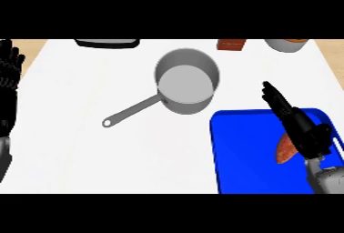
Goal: Pick the sweet potato from the tray and place it in the pot
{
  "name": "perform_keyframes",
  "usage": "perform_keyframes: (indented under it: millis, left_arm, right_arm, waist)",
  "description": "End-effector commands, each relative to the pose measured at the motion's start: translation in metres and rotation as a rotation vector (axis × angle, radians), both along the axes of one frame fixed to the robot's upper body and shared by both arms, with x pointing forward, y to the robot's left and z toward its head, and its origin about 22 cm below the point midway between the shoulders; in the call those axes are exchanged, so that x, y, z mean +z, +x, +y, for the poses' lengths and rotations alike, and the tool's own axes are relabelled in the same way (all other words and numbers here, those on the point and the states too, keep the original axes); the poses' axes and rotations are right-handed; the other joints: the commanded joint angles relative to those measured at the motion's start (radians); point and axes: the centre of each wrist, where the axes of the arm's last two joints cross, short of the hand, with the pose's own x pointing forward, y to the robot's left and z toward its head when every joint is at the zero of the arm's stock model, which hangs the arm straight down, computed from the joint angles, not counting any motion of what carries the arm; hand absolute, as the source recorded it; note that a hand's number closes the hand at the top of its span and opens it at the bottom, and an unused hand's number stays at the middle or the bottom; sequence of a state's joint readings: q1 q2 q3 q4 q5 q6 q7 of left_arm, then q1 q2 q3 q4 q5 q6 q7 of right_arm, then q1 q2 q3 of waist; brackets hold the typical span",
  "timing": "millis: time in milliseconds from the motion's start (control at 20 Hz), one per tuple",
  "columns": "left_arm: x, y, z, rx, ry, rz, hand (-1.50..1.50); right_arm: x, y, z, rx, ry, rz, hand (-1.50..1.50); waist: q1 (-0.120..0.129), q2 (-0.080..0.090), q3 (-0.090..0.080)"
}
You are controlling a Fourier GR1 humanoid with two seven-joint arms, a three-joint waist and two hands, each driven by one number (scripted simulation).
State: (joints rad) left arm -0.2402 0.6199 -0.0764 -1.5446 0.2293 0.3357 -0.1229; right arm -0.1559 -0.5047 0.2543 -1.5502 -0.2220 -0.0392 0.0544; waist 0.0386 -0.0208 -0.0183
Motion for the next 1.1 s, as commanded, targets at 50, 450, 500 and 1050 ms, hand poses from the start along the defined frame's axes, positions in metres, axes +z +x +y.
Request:
perform_keyframes:
  millis: [50,450,500,1050]
  left_arm:
    - [-0.026,-0.016,-0.01,-0.02,-0.126,0.1,0.0]
    - [-0.065,-0.026,-0.058,-0.116,-0.361,0.433,0.0]
    - [-0.061,-0.027,-0.068,-0.137,-0.367,0.445,0.0]
    - [-0.052,-0.024,-0.082,-0.125,-0.381,0.452,0.0]
  right_arm:
    - [0.006,0.011,-0.014,0.001,0.158,-0.025,-1.5]
    - [0.01,0.002,-0.086,-0.379,-0.134,-0.327,-1.5]
    - [-0.001,-0.008,-0.085,-0.352,-0.15,-0.381,-1.5]
    - [0.066,-0.089,-0.127,-0.221,-0.504,-0.272,-1.5]
  waist:
    - [-0.028,0.021,0.019]
    - [-0.084,0.019,0.023]
    - [-0.077,0.016,0.023]
    - [-0.071,0.015,0.016]
